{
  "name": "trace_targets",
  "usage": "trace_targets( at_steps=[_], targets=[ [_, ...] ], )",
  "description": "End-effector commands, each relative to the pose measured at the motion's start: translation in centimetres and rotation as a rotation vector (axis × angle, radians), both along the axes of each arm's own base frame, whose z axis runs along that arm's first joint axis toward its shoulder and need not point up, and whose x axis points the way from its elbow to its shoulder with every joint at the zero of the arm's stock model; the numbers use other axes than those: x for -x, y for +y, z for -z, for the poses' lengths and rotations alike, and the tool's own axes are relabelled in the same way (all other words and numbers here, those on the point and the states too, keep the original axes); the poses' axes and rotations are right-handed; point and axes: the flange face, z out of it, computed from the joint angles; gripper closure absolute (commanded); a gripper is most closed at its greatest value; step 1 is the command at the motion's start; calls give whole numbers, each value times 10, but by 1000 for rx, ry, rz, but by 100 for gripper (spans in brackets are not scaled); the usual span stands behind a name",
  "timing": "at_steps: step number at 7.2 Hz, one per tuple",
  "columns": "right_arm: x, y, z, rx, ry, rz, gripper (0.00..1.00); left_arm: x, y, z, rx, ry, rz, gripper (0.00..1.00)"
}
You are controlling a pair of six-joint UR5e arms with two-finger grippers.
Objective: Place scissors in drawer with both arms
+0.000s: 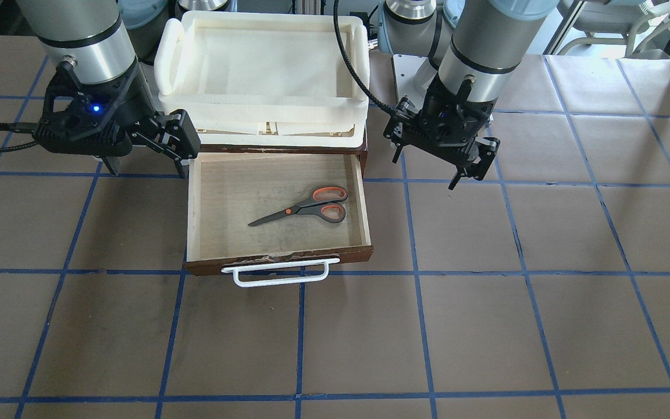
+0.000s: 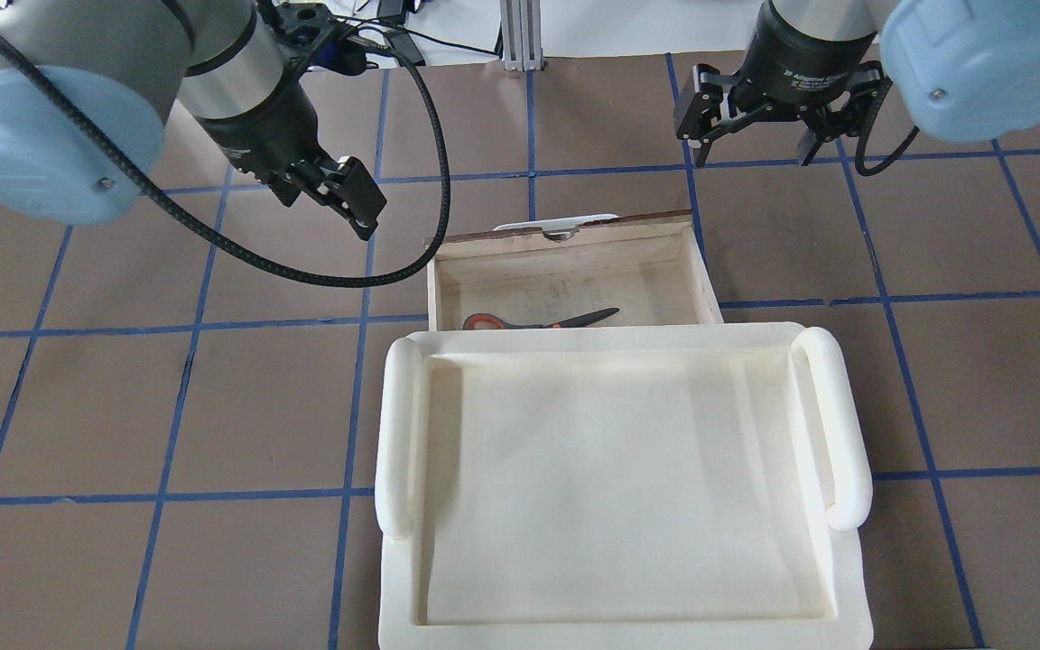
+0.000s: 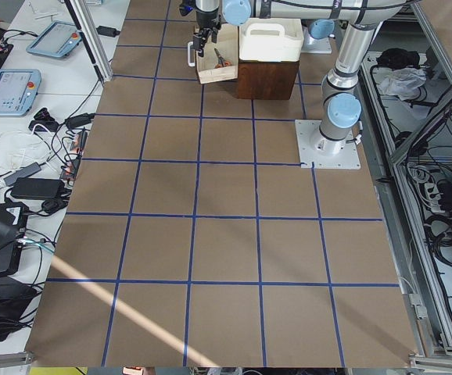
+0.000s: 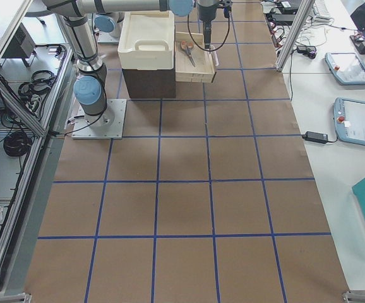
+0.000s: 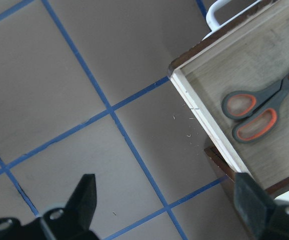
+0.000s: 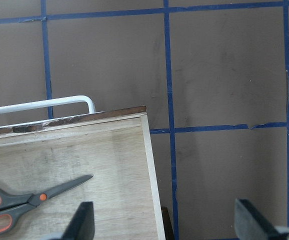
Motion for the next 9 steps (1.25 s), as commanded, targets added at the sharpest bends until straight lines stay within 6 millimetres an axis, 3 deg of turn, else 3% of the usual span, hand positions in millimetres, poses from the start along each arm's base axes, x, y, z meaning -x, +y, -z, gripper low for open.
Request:
trace_targets(
  at_steps=[1,2,4,7,9],
  targets=[
    [0,0,0,-2,1,0,0,-23,34,-36,-14,-5,-247,4],
    [0,0,1,-3,0,0,0,-29,36,-43,-11,-3,-325,4],
    [0,0,2,-3,0,0,0,-74,25,-44,-16,-1,-463,4],
    [0,0,2,-3,-2,0,0,-79,31,-64,29,-60,-480,2],
    [0,0,2,-5,-2,0,0,-77,37,-65,2,-47,-507,2]
  ],
)
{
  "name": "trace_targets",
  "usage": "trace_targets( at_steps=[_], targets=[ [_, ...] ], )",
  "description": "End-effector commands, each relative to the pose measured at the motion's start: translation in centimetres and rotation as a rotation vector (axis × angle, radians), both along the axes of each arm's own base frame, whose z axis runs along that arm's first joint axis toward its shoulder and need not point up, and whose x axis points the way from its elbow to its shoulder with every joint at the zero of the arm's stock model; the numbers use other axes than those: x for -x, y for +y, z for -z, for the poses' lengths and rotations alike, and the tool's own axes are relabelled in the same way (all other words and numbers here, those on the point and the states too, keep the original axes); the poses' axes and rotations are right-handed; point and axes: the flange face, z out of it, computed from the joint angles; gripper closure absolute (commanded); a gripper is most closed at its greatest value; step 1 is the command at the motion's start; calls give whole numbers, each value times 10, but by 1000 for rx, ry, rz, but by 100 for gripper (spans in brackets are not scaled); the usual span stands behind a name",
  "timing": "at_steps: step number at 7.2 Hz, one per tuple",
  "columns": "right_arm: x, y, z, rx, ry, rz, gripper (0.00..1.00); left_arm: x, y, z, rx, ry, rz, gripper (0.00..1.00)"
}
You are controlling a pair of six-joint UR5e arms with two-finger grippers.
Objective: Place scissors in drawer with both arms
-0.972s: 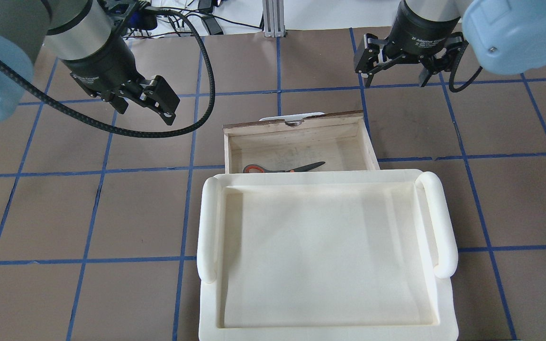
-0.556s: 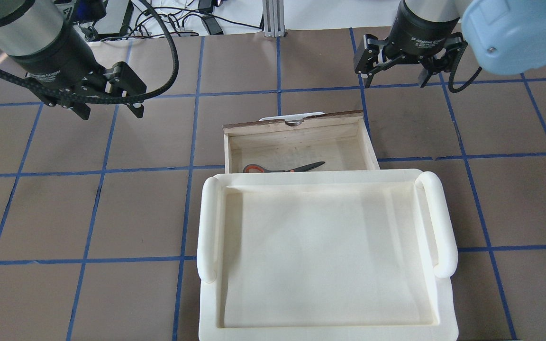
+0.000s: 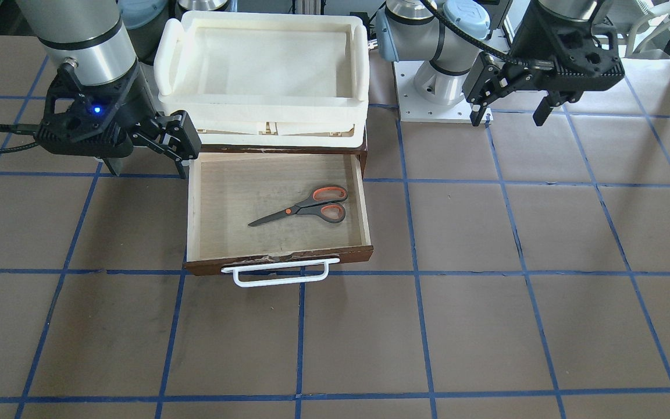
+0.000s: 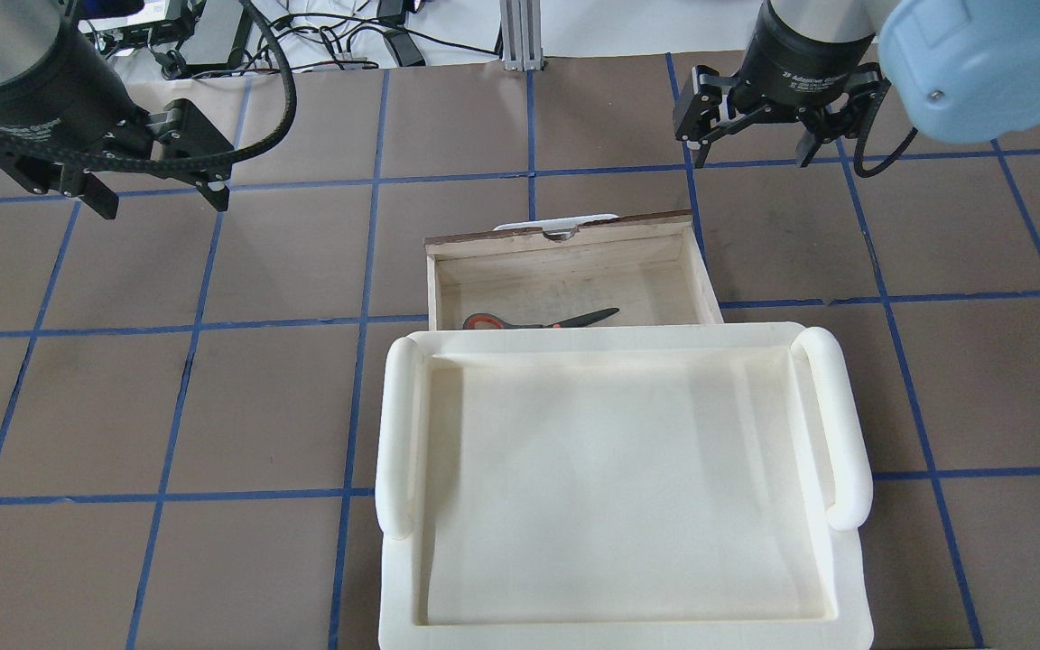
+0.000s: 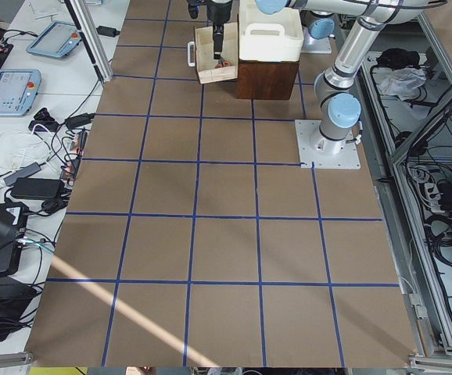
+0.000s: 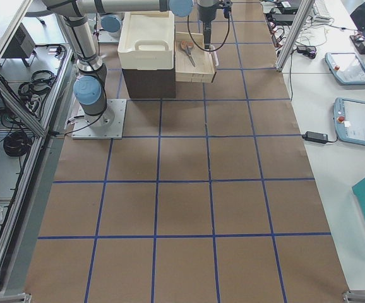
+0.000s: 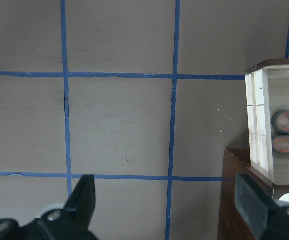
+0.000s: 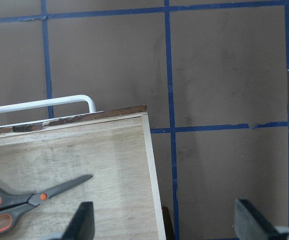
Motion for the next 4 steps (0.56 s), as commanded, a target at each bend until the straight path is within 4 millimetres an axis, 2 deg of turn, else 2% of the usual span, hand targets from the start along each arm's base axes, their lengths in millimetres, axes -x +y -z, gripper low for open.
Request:
trace_targets(
  at_steps=[1,4],
  targets=[
    [0,1,0,-1,0,0,0,0,1,0,-11,8,-32,2],
    [0,1,0,-1,1,0,0,0,-2,3,-17,7,-34,2]
  ],
)
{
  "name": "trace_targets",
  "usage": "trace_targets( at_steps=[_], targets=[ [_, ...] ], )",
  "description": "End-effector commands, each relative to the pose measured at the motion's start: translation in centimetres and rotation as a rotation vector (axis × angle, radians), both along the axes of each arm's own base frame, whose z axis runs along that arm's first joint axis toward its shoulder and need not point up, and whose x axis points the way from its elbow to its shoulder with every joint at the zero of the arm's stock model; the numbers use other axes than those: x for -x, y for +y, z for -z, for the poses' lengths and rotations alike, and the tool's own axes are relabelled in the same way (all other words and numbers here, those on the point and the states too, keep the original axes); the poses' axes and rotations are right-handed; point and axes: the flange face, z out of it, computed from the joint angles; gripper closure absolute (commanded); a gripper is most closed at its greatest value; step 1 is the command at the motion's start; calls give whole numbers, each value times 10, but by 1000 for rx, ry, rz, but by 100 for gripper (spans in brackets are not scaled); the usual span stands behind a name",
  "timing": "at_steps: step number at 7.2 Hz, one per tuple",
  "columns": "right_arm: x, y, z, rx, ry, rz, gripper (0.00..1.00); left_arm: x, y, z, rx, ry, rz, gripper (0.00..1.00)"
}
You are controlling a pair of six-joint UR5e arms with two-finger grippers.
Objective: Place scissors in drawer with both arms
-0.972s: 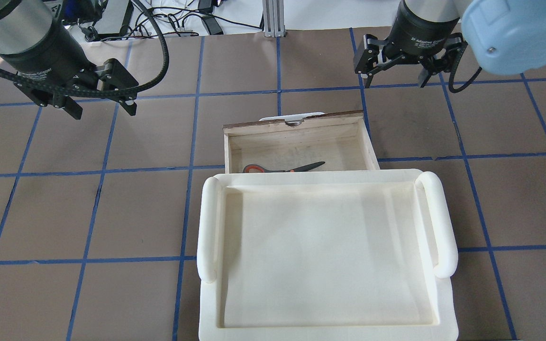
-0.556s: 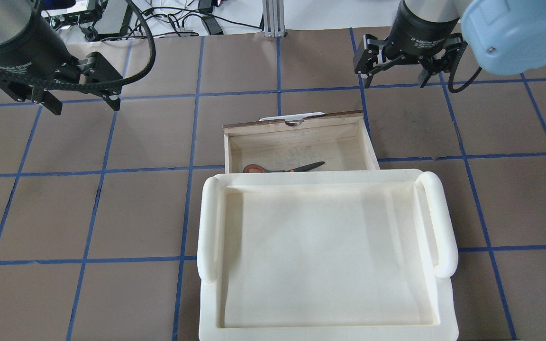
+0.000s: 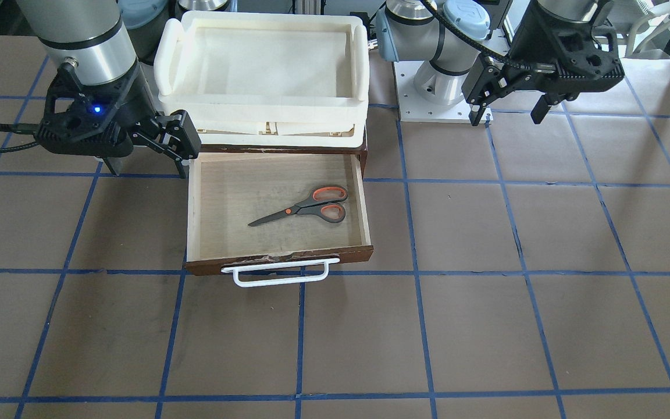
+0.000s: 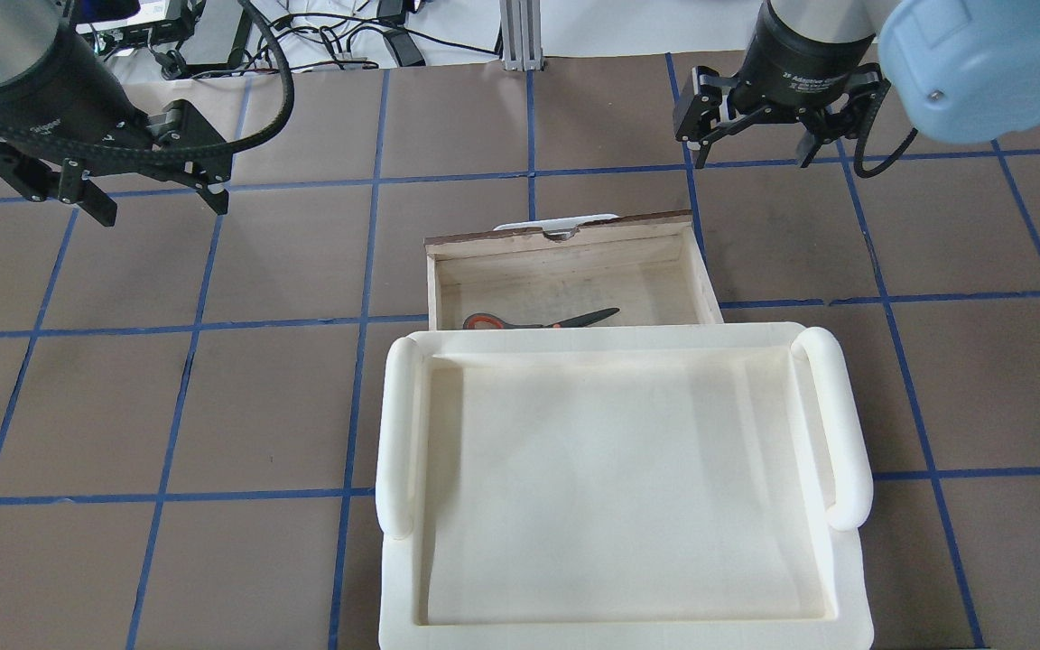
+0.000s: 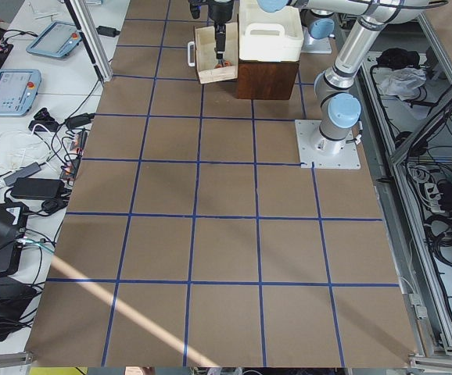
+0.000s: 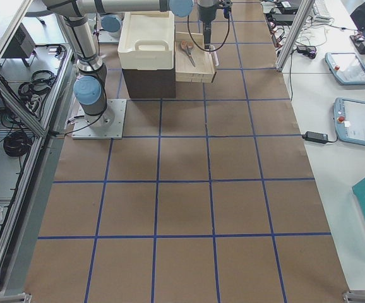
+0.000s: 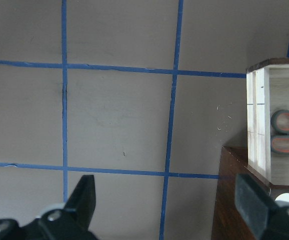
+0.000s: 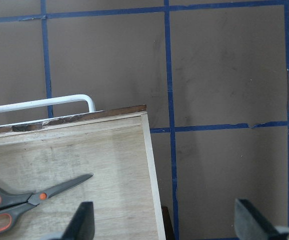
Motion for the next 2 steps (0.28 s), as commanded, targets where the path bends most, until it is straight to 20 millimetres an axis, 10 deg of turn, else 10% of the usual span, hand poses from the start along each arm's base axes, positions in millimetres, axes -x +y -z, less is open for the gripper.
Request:
trace_targets(
  at_steps=[1,2],
  targets=[
    [0,0,0,0,0,0,0,0,0,0,0,0,1,2],
    [0,0,0,0,0,0,0,0,-3,4,-5,-1,-1,2]
  ],
)
